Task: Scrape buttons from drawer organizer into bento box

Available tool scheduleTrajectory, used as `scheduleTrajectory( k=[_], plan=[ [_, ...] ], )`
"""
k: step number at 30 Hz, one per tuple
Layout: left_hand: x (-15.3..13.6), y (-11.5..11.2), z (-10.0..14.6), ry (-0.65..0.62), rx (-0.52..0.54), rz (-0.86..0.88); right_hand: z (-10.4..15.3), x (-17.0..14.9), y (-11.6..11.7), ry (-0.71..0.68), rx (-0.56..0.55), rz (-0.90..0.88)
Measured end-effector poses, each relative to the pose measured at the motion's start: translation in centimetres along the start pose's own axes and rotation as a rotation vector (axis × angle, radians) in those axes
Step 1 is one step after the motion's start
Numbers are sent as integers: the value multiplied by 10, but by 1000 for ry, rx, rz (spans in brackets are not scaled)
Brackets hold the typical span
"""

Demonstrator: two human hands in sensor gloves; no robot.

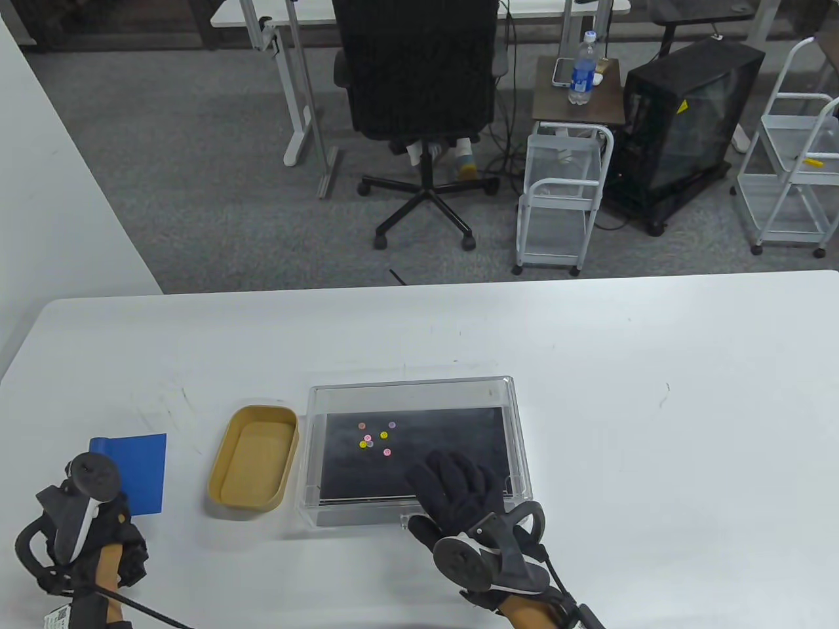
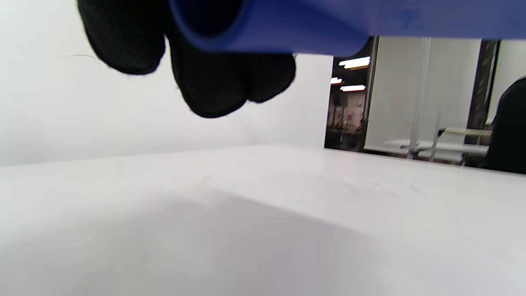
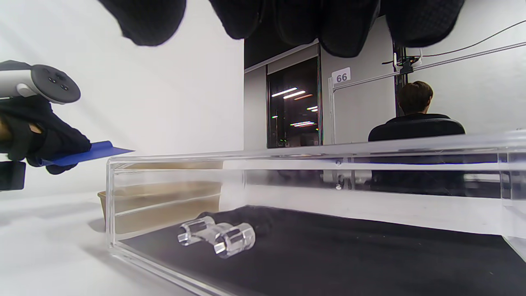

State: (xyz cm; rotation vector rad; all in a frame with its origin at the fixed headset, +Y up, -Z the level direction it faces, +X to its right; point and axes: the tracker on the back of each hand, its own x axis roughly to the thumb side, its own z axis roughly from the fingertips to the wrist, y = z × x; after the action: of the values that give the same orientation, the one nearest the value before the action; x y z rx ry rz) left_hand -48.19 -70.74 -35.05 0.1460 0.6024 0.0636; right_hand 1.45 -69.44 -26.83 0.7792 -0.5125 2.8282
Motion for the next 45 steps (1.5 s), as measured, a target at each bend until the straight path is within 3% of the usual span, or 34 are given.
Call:
scheduleTrajectory(
  k=[9,23,35,39,42,45],
  plan=[
    [8,22,19,-113,110,246,0,-1,0,2,-10,3],
    [51,25,56,-400,84,454,0,-1,1,0,0,6],
    [104,28,115,-735,70,455,-1,2,2,-13,6,6],
    [118,27,134,-865,35,436,-1,6,2,-23,2,-2],
    [132,22,149,-999,-53,380,-1,11,1,-36,2,-3],
    [142,19,165,-1085,-33,320,0,14,0,-45,-4,-7]
  ],
)
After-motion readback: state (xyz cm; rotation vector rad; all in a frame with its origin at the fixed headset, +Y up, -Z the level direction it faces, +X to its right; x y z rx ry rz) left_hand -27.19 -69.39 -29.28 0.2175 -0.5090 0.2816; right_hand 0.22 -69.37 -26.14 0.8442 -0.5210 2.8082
